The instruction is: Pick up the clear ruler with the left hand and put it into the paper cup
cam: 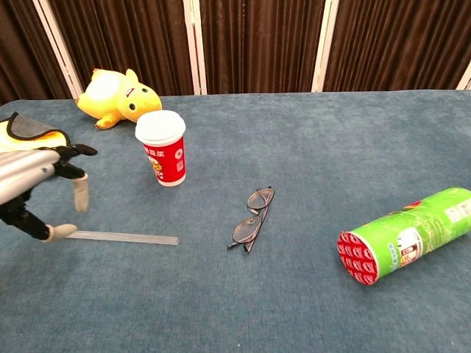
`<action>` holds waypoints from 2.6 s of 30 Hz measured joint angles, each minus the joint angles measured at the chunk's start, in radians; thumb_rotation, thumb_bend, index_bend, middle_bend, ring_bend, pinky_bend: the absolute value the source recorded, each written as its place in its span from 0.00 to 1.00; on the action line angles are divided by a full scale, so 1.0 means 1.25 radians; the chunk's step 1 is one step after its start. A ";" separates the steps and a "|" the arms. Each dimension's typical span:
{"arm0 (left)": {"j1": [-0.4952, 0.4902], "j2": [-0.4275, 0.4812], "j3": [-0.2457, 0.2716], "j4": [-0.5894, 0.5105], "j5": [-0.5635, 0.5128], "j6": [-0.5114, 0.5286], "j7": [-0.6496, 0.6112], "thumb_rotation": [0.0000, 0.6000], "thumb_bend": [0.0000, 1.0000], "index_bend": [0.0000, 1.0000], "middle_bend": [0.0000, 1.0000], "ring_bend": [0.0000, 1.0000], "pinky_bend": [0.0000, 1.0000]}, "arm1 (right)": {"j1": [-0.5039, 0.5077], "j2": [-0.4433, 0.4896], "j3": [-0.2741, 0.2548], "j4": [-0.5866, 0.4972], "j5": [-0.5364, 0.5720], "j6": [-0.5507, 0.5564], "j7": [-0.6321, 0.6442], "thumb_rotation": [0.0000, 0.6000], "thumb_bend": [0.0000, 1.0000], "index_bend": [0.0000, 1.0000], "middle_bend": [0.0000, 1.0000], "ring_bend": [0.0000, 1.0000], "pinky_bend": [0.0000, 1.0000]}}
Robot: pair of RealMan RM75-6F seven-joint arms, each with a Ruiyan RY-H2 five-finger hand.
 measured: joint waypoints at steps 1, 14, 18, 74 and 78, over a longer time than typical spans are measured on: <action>-0.004 -0.007 -0.001 0.001 -0.007 -0.001 0.008 1.00 0.32 0.52 0.00 0.00 0.00 | 0.000 0.000 0.000 0.000 0.000 0.000 0.001 1.00 0.06 0.00 0.00 0.00 0.00; -0.054 -0.089 -0.014 0.034 -0.103 -0.009 0.066 1.00 0.32 0.55 0.00 0.00 0.00 | -0.001 0.002 0.000 -0.001 0.001 -0.002 0.009 1.00 0.06 0.00 0.00 0.00 0.00; -0.065 -0.111 -0.016 0.054 -0.115 -0.003 0.079 1.00 0.36 0.54 0.01 0.00 0.03 | -0.001 0.003 0.000 -0.002 0.001 -0.002 0.011 1.00 0.06 0.00 0.00 0.00 0.00; -0.175 -0.214 0.007 0.129 -0.237 0.019 0.194 1.00 0.43 0.54 0.35 0.36 0.38 | -0.002 0.006 0.001 -0.006 -0.004 0.005 0.032 1.00 0.06 0.00 0.00 0.00 0.00; -0.174 -0.212 0.013 0.128 -0.225 0.028 0.187 1.00 0.43 0.54 0.35 0.36 0.38 | -0.003 0.007 0.002 -0.006 -0.005 0.006 0.034 1.00 0.06 0.00 0.00 0.00 0.00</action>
